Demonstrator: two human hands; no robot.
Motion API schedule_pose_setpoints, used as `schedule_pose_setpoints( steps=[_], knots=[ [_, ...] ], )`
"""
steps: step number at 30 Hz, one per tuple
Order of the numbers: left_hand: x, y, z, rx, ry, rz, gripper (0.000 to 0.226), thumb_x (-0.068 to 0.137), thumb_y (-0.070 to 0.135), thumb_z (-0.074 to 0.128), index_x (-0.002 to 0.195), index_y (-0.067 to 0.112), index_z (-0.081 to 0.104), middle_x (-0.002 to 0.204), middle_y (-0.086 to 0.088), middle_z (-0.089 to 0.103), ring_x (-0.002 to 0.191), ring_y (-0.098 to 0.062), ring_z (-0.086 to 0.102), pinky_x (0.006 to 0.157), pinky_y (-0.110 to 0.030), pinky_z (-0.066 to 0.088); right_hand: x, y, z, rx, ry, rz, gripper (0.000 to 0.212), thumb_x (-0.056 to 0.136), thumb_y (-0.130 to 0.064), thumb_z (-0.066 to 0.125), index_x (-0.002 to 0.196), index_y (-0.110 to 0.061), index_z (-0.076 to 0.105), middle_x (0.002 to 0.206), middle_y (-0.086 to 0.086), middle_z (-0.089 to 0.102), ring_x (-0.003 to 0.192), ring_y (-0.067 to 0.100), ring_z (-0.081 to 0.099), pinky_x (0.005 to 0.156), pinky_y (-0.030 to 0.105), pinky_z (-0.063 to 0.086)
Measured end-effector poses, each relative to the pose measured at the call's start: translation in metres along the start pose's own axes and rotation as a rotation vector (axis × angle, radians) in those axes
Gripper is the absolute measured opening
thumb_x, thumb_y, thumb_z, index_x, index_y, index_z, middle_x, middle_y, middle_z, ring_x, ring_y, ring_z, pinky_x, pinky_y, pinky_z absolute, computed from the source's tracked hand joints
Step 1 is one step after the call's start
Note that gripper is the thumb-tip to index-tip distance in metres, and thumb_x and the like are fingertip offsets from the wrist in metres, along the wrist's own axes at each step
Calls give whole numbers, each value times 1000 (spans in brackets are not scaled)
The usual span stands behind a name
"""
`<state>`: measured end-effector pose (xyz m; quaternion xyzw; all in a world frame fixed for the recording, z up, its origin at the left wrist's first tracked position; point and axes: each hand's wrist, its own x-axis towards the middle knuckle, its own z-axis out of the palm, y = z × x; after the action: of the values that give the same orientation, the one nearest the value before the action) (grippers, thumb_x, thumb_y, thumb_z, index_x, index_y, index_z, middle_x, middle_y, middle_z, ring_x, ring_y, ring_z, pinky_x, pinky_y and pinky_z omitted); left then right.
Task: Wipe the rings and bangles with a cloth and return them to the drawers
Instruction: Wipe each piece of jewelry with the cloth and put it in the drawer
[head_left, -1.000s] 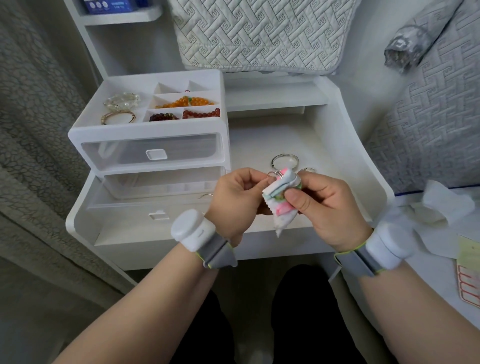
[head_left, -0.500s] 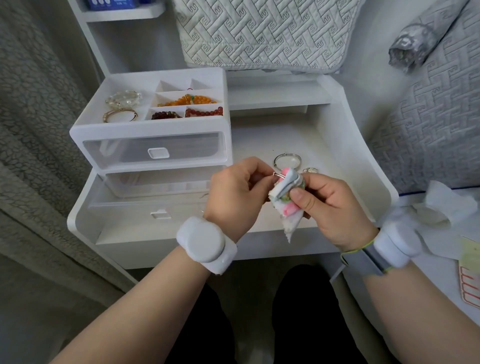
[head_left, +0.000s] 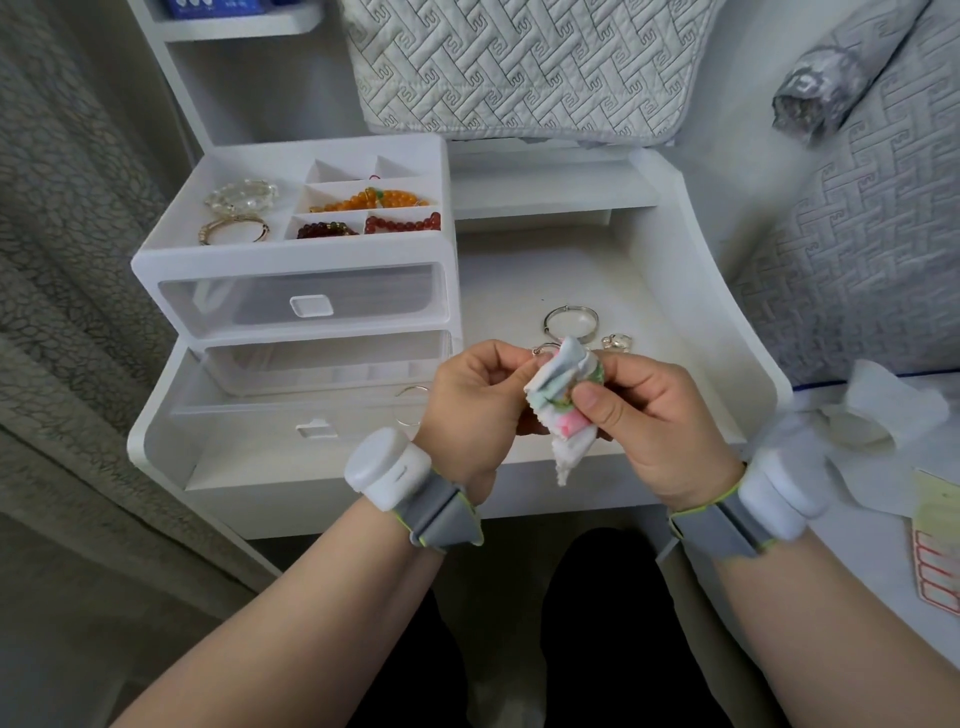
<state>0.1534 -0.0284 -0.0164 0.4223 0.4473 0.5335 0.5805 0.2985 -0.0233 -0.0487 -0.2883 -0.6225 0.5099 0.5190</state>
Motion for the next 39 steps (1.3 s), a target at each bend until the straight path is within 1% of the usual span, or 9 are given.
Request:
schedule_pose_setpoints(
  steps=[4,8,13,16,20,25,28,35,39],
  knots=[
    [0,5,-5,147,-52,35,11,87,6,61,76,10,59,62,-6,67,51,-16,62,53,-27,56,-1,-3,-6,-30,-19,6,44,80,-40,66,94,1,64,80,12,71,72,15,67,66,23,54],
    [-2,14,-16,870,-10,456,2,84,21,67,83,20,67,68,14,63,56,-6,56,56,-14,46,-2,-3,-13,-95,-38,39,23,87,-20,57,86,2,63,67,0,69,63,10,65,60,20,52],
    [3,5,-19,1088,34,771,8,82,16,60,84,13,67,69,-1,67,64,-23,62,56,-38,52,-1,-3,-5,-156,-61,15,14,88,-8,52,79,-1,60,62,-5,68,57,6,64,59,17,50],
    [3,3,-17,1000,56,725,4,83,12,63,80,14,66,65,2,65,59,-17,60,55,-35,52,-2,-3,-2,-175,-37,-24,12,87,-9,53,79,-5,62,64,-7,67,60,6,63,60,18,50],
    [3,5,-10,539,47,301,18,85,9,65,68,14,61,52,6,61,46,-5,55,47,-20,46,-1,-4,-3,-197,-2,-72,18,88,-14,57,87,4,62,71,-2,67,66,11,63,64,25,53],
    [1,5,-6,-24,-88,-125,23,90,0,53,67,5,55,52,-3,62,46,-14,58,48,-22,53,1,-3,0,-185,51,-103,17,86,-20,59,85,-4,62,69,0,68,62,15,63,61,35,54],
    [4,8,-13,121,-132,-85,17,89,4,57,73,8,57,57,-4,64,51,-15,59,52,-23,55,0,-1,-2,-155,38,-50,10,86,-14,56,84,-9,65,69,-8,69,64,8,64,60,24,54],
    [1,18,-17,791,19,476,15,81,14,68,71,23,65,63,8,63,54,-3,53,56,-21,48,2,-5,-3,-74,-25,15,16,86,-11,51,93,-1,62,69,-6,68,63,4,63,57,16,49],
    [0,17,-11,360,41,255,17,84,4,64,68,10,61,53,3,63,45,-4,57,48,-18,49,5,-9,2,-36,54,-46,14,85,-10,54,84,-14,67,65,-5,69,60,6,64,58,17,51]
  ],
)
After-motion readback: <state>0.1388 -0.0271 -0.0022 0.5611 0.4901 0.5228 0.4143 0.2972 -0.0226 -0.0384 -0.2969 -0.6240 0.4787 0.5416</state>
